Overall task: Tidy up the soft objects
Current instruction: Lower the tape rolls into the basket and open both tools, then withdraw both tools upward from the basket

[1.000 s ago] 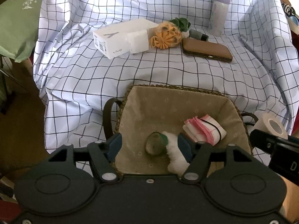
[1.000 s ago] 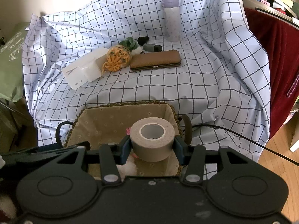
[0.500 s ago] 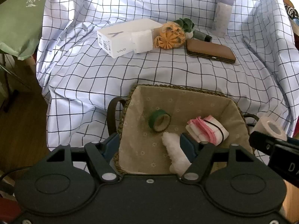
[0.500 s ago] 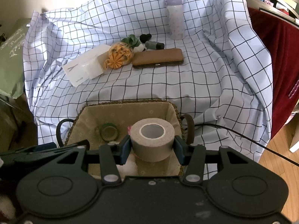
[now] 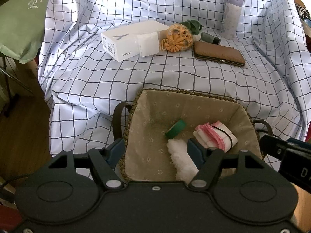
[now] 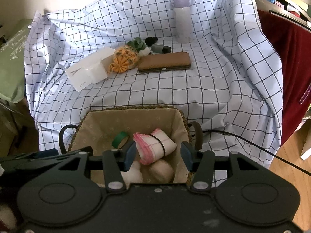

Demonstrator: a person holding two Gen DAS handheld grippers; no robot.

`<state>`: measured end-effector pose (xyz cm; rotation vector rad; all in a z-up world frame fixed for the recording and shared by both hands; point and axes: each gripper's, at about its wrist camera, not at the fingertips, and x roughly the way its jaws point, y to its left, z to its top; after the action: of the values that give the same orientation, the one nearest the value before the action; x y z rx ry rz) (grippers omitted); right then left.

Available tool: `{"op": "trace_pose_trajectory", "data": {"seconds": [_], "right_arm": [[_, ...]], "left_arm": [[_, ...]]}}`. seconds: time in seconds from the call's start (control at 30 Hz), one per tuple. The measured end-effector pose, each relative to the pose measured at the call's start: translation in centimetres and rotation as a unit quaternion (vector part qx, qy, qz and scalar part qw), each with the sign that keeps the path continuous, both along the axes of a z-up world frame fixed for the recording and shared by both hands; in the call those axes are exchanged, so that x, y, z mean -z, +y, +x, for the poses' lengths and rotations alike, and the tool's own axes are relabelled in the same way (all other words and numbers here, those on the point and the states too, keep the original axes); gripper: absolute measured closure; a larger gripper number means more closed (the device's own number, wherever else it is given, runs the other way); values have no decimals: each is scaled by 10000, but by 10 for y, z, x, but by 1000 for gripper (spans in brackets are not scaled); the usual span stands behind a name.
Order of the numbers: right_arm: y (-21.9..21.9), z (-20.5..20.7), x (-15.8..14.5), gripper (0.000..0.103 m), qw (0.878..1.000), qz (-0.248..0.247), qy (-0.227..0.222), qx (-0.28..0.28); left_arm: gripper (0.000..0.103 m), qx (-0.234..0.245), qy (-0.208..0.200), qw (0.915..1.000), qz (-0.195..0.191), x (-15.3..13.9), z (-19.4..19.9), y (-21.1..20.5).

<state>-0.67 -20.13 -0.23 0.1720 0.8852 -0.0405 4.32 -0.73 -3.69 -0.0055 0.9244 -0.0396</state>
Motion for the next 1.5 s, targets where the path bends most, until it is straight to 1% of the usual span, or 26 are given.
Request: {"op": "trace_pose_trajectory", "data": {"seconds": [1.17,1.4,1.47,1.5], "right_arm": [[1,0,2,49,10000,-1,51,9],[1,0,4,48,10000,12,73,-1],[1,0,4,47,10000,6,71,9],[0,1,5,47,10000,3,73,11]], "left_arm": [[36,22,-7,10000,-1,0,-1,0],[35,23,-65,10000,14,-2,-4,1],[32,14,-108,9999,21,-4,-4,1],[25,0,-141,9999,15,-5,-4,2]]}}
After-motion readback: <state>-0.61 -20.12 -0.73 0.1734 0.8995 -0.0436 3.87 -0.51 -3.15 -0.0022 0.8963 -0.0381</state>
